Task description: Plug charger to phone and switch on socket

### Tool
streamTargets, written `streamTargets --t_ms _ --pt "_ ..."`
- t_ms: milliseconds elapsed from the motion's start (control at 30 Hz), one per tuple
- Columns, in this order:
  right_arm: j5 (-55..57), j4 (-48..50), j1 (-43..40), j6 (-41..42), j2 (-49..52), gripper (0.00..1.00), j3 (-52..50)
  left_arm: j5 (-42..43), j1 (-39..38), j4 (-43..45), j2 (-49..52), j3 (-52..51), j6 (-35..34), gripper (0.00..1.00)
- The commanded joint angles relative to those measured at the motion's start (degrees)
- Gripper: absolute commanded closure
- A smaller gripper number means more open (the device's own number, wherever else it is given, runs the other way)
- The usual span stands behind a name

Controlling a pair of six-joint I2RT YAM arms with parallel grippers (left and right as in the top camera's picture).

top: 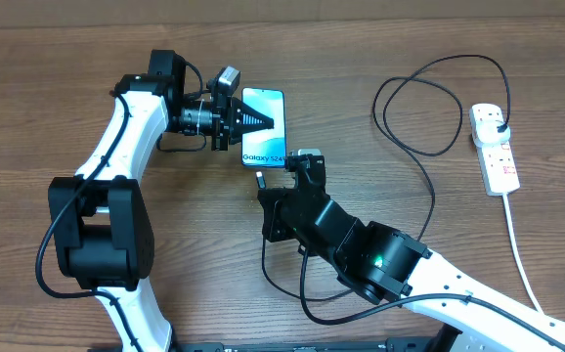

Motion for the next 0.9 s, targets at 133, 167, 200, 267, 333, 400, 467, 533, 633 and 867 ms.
streamTargets --t_ms 133,167,200,267,333,400,467,533,633,867 --pt "3.39 0.63 -0.17 1.68 0.37 0.96 0.66 3.48 -0.42 0.2 -0.07 0.04 1.36 0.96" --pt "3.41 0.66 -0.17 1.68 0.55 0.96 0.66 3.48 -0.42 0.2 -0.07 0.04 1.36 0.96" --pt "3.39 0.72 -0.2 1.68 0.76 0.96 0.66 3.5 -0.42 0.2 -0.07 0.04 1.33 0.96" --pt "3.34 0.7 -0.2 1.68 1.33 0.96 0.66 3.96 -0.42 0.2 -0.07 0.04 1.36 0.96" --pt "3.3 0.55 -0.17 1.95 1.79 0.96 0.66 4.63 -0.42 0.15 -0.07 0.04 1.31 0.96" --pt "2.69 0.61 -0.17 2.16 1.99 0.96 0.66 4.98 -0.42 0.17 -0.07 0.04 1.31 0.96" --pt "2.67 0.66 -0.17 2.14 1.99 0.96 0.66 4.9 -0.42 0.2 -0.07 0.04 1.33 0.96" --pt "2.69 0.61 -0.17 2.14 1.99 0.96 0.66 4.9 -0.42 0.2 -0.07 0.04 1.33 0.96" --pt "2.49 0.74 -0.17 2.1 1.95 0.96 0.68 4.81 -0.39 0.26 -0.07 0.04 1.44 0.96" --pt "-1.86 0.57 -0.17 1.81 1.86 0.96 0.68 4.26 -0.33 2.51 -0.07 0.04 1.55 0.96"
